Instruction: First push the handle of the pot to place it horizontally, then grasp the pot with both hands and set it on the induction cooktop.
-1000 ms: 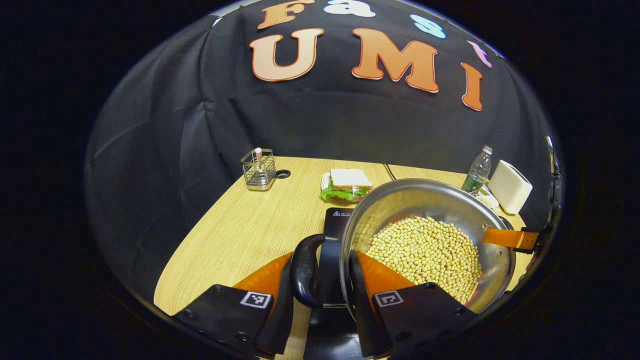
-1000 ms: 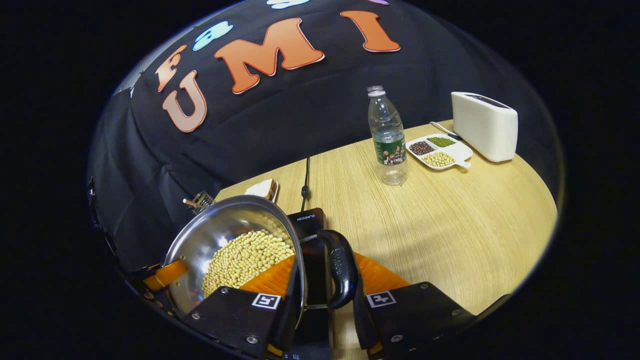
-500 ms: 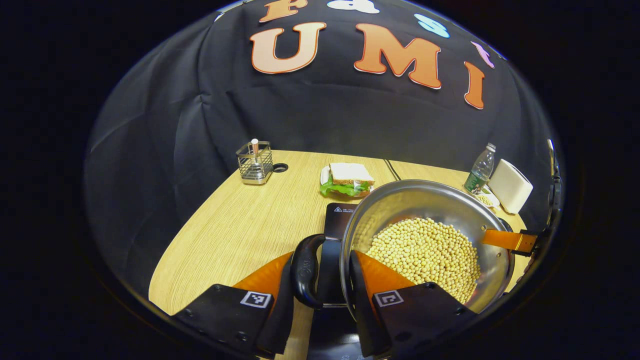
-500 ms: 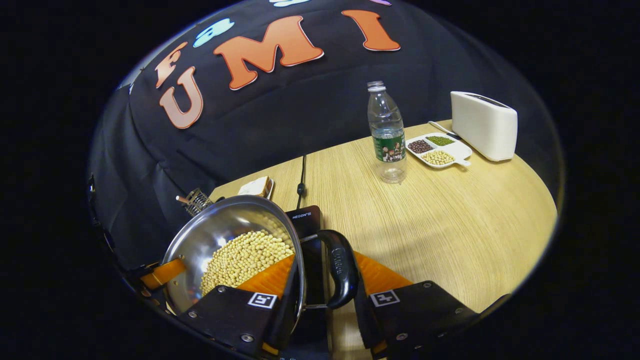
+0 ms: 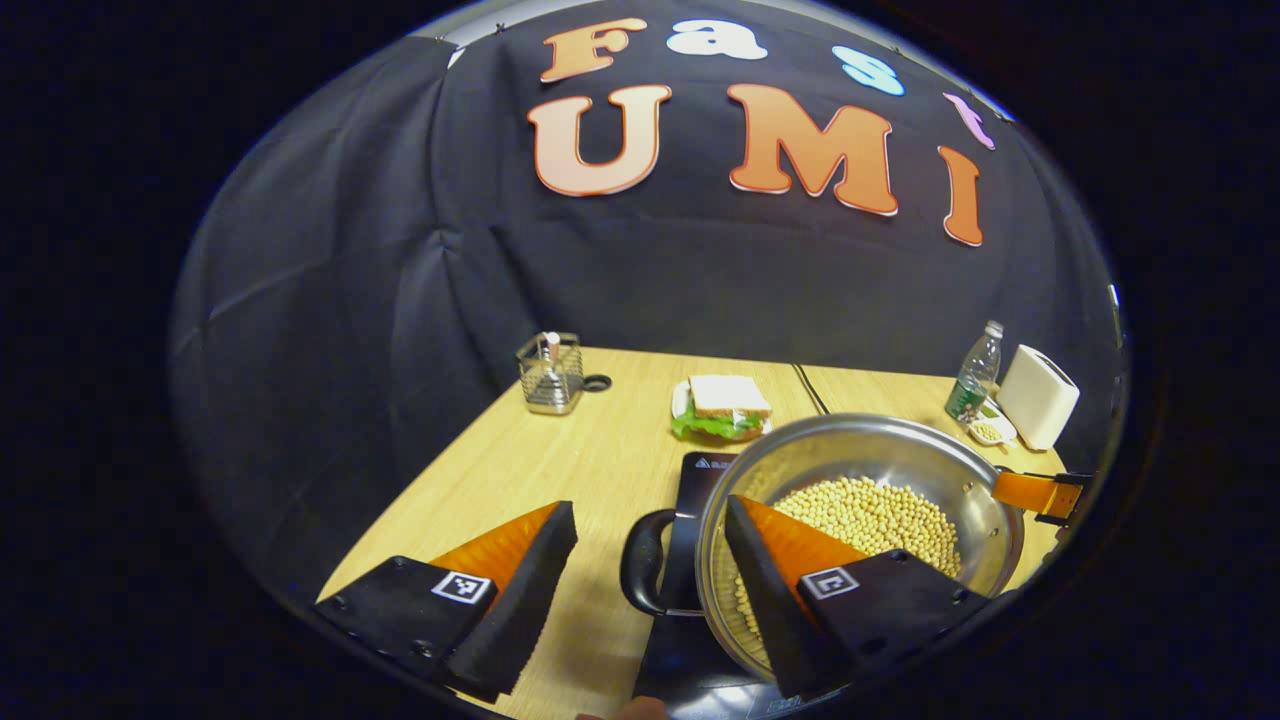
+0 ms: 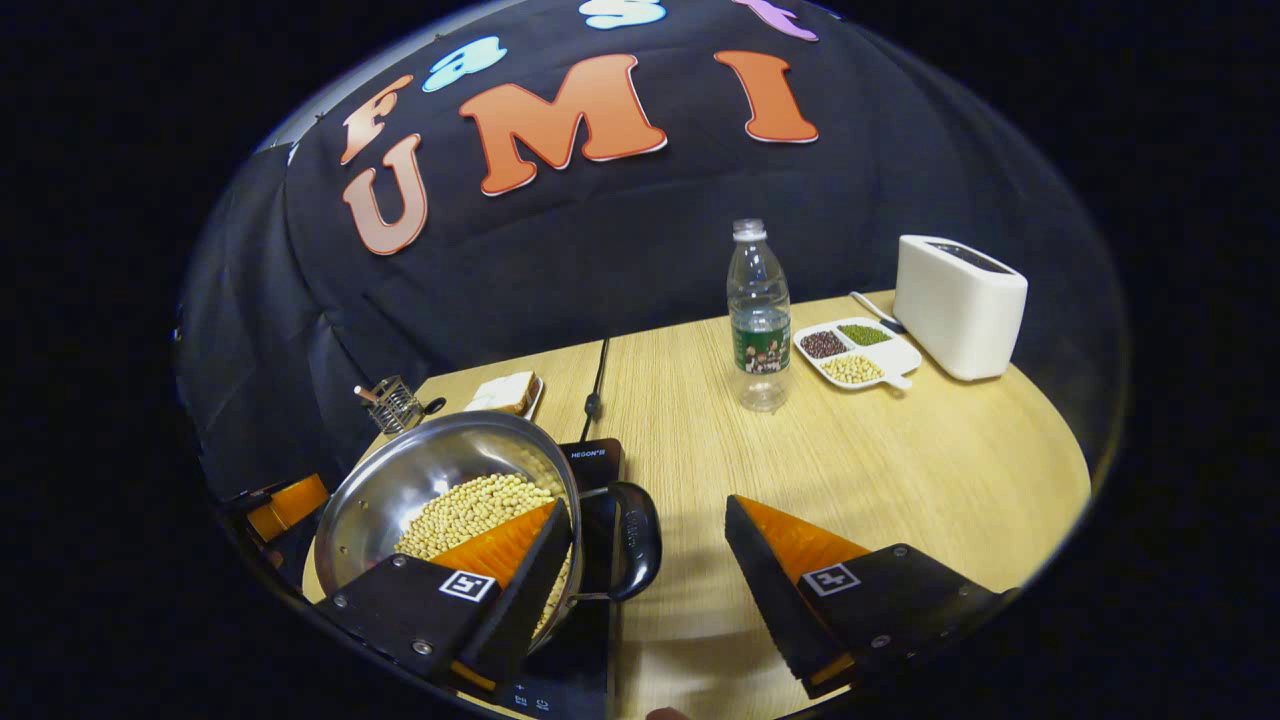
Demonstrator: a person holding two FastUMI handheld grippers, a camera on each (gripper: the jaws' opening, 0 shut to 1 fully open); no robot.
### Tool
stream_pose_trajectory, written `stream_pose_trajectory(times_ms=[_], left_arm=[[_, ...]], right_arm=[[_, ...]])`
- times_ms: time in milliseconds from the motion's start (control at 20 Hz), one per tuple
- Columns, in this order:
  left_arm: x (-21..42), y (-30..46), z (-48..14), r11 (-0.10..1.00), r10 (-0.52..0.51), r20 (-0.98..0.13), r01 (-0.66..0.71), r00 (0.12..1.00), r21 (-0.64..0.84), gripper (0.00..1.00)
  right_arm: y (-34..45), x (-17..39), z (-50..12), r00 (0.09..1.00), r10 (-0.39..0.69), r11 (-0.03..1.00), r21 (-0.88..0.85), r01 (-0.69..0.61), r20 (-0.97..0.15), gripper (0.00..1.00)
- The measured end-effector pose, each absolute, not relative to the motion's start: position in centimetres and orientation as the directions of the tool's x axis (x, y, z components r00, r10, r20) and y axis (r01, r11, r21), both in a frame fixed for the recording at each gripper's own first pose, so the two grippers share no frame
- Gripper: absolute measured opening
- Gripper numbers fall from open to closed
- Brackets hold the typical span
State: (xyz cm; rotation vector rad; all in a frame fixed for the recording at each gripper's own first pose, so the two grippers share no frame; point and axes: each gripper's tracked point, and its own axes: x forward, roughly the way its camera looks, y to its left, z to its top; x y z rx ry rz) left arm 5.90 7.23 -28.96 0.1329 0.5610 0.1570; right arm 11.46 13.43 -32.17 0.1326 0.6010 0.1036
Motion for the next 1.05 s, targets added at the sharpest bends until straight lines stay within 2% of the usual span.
stream_pose_trajectory(times_ms=[200, 550, 850, 900, 950, 1000, 1050], left_arm=[[7.0, 4.1, -24.1, 0.976, 0.172, -0.401, -0.100, 0.900, 0.193, 1.00], [5.2, -5.3, -11.3, 0.993, 0.050, -0.175, -0.030, 0.983, 0.112, 0.98], [2.6, -9.9, -0.9, 1.000, -0.024, 0.043, 0.023, 0.999, 0.018, 0.99], [2.3, -10.0, 0.4, 1.000, -0.022, 0.068, 0.021, 0.997, 0.016, 0.99], [1.9, -10.2, 1.2, 1.000, -0.024, 0.086, 0.023, 0.996, 0.009, 0.99], [1.6, -10.6, 1.8, 0.999, -0.032, 0.093, 0.033, 0.995, -0.006, 0.99], [1.2, -11.1, 2.1, 0.999, -0.047, 0.092, 0.049, 0.995, -0.023, 0.99]], right_arm=[[8.7, 11.6, -26.1, 0.890, 0.086, 0.992, 0.119, -0.037, -0.447, 0.96], [-0.9, 9.4, -12.7, 0.986, -0.025, 0.999, 0.029, 0.031, -0.168, 0.95], [-3.1, 4.2, -3.4, 1.000, -0.012, 1.000, -0.018, 0.012, 0.026, 0.95], [-3.2, 3.6, -2.5, 0.999, -0.006, 1.000, -0.017, 0.007, 0.043, 0.95], [-3.3, 2.9, -1.8, 0.998, -0.002, 1.000, -0.017, 0.003, 0.056, 1.00], [-3.5, 2.4, -1.2, 0.998, 0.000, 1.000, -0.018, 0.002, 0.068, 0.95], [-3.8, 1.9, -0.6, 0.997, 0.001, 1.000, -0.017, 0.001, 0.080, 1.00]])
